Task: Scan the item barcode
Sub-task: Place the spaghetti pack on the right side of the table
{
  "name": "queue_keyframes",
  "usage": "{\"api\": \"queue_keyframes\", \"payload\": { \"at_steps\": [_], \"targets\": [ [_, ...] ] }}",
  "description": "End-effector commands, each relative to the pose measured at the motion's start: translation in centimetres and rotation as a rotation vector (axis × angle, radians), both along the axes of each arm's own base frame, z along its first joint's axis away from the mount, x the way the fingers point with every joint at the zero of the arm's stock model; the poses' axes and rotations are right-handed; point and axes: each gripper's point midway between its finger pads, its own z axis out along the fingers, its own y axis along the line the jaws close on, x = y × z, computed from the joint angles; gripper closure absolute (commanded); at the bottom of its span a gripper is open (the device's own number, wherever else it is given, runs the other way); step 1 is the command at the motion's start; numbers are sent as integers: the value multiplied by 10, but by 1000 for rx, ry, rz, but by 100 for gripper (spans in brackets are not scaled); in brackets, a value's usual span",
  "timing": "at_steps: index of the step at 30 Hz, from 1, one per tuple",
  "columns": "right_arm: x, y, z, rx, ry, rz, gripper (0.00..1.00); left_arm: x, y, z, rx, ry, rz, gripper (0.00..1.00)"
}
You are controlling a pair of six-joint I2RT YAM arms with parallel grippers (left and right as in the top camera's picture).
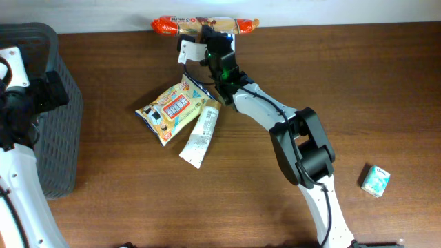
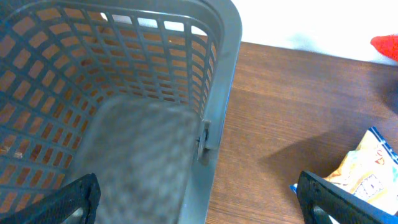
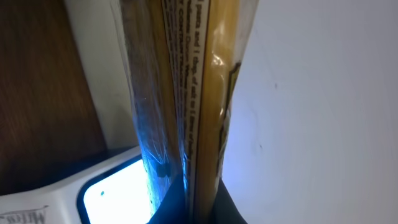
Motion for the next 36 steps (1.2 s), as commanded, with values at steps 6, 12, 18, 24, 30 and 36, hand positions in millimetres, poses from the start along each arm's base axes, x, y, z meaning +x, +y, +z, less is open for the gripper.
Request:
{"api": "queue_keyframes", "payload": {
  "at_steps": [6, 12, 18, 24, 30, 36],
  "targets": [
    [-10, 24, 61, 70, -112, 37, 96, -2, 0, 6, 15, -13, -11, 1],
    [-29, -38, 134, 230, -51, -225, 96, -2, 0, 6, 15, -13, -11, 1],
    [-149, -121, 191, 851, 517, -321, 96, -2, 0, 6, 15, -13, -11, 1],
    [-200, -273, 87, 1209, 1133, -709, 96, -2, 0, 6, 16, -13, -11, 1],
    [-195, -364, -72, 1363, 1465, -989, 96, -2, 0, 6, 15, -13, -11, 1],
    [-208, -422, -47, 1465, 1382, -1253, 17, -2, 0, 6, 15, -13, -11, 1]
  ]
}}
